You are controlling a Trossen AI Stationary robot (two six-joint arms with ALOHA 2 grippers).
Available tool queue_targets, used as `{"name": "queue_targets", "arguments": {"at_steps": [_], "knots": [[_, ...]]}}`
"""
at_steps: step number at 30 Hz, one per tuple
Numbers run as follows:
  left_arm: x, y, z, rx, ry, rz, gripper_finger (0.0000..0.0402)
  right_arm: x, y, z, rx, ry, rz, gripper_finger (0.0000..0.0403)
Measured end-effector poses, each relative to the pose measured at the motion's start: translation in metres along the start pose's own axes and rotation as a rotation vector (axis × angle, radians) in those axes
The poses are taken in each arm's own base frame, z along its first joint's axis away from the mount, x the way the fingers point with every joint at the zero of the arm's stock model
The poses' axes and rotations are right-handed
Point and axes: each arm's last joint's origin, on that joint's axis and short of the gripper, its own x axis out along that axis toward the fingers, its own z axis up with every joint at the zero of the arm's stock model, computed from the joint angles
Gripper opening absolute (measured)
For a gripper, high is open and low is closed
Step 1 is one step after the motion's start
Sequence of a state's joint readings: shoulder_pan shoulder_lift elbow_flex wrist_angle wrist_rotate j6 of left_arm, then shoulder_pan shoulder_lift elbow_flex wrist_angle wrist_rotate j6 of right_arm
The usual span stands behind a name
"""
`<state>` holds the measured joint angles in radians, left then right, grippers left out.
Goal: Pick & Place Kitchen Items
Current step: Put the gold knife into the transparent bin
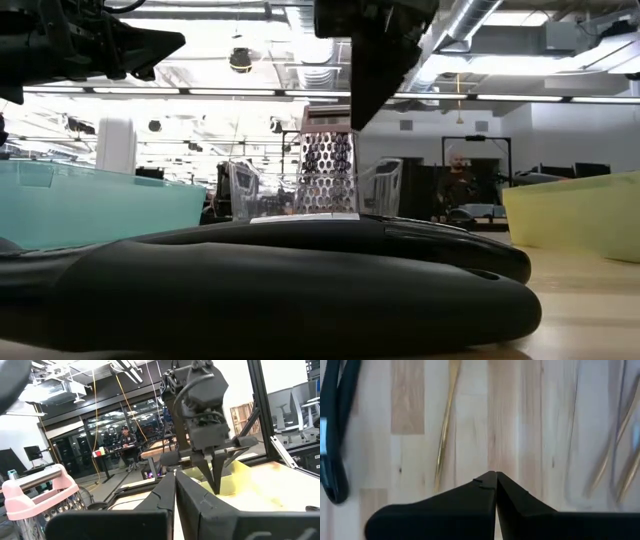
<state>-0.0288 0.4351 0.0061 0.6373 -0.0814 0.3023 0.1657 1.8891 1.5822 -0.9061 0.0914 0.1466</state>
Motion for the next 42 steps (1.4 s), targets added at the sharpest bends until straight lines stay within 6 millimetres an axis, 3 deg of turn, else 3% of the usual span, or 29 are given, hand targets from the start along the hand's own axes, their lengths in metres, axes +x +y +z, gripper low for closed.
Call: {"name": "queue_targets", "arguments": {"at_steps": [5,15,20,29,32,37,42], "knots": [[0.0,0.0,0.0,0.0,0.0,0.0,0.0002,0.02,0.019,-0.008,0.056,0.107,0.011,0.0027],[0.0,0.0,0.0,0.0,-0.001,0.0,0.0002,0.077,0.065,-0.022,-0.008,0.208,0.008,0.0201],[0.0,0.0,0.0,0.0,-0.001,0.001,0.0002,0.088,0.07,-0.023,-0.008,0.217,0.001,0.0239],[0.0,0.0,0.0,0.0,0.001,0.0,0.0002,0.12,0.057,-0.028,-0.008,0.323,0.024,0.0199],[0.0,0.0,0.0,0.0,-0.001,0.001,0.0002,0.123,0.06,-0.029,-0.023,0.325,0.014,0.0154],[0.0,0.0,0.0,0.0,-0.002,0.001,0.0002,0.122,0.065,-0.029,-0.038,0.303,0.008,0.0026],[0.0,0.0,0.0,0.0,-0.004,0.001,0.0002,0.123,0.063,-0.029,-0.031,0.306,0.017,0.0015]]}}
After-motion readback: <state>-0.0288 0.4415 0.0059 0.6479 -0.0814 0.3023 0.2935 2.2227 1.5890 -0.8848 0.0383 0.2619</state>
